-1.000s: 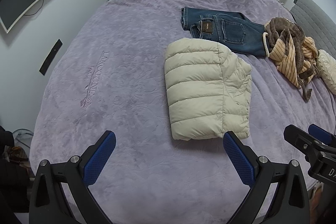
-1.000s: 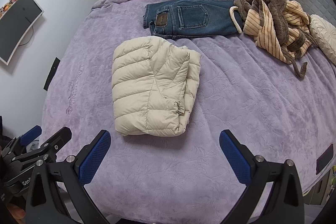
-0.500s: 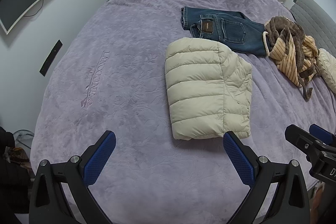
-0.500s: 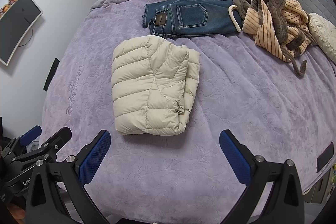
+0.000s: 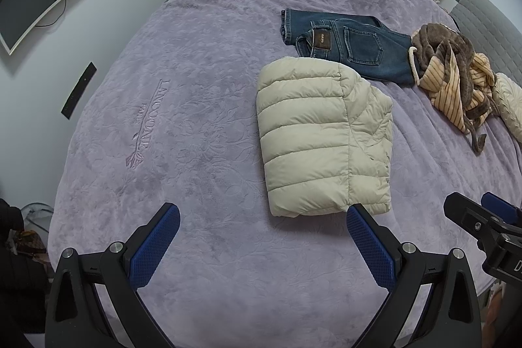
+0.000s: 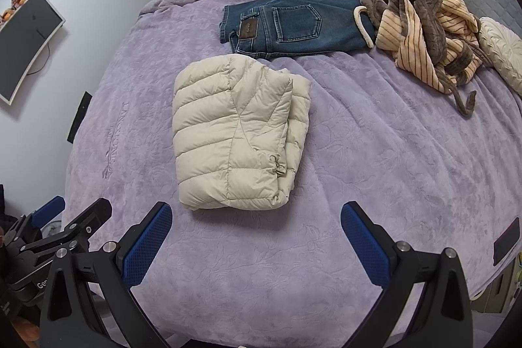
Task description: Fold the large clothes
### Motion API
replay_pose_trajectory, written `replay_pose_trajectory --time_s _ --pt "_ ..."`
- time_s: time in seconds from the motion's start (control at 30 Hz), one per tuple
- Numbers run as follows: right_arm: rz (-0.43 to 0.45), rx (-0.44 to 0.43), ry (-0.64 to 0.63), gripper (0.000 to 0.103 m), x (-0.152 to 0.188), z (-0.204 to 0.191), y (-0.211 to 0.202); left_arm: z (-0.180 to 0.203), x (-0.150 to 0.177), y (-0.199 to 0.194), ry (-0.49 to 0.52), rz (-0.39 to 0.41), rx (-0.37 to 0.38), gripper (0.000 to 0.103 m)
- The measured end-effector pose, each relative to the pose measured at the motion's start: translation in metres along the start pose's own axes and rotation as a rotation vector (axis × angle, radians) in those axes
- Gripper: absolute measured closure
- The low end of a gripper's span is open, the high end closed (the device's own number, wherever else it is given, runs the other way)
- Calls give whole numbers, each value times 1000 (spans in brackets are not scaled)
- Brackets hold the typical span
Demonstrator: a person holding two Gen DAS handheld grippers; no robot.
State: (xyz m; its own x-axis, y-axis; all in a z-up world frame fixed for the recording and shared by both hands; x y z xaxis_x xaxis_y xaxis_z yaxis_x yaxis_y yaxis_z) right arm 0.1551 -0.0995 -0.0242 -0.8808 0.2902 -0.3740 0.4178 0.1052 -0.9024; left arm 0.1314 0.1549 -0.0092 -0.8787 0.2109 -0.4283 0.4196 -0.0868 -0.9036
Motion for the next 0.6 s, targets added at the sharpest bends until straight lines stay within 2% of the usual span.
replay_pose_trajectory --time_s 0.6 --pt "-1 2 4 0 3 -2 1 -7 -4 8 6 -12 -3 1"
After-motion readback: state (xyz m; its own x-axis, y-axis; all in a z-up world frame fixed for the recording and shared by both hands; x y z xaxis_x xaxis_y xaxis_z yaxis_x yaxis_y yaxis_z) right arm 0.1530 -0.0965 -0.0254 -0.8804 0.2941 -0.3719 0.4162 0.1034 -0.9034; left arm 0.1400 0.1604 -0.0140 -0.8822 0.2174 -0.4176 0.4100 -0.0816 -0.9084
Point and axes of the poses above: each gripper's, at about its wrist camera, not at the fingertips, and y roughly the way its jaws point, z to its right, x to its underside, the point moved 4 cm from there along y, roughly the way its jaws point, and after that the axes turned 4 degrees about y, right-handed, at the moved point
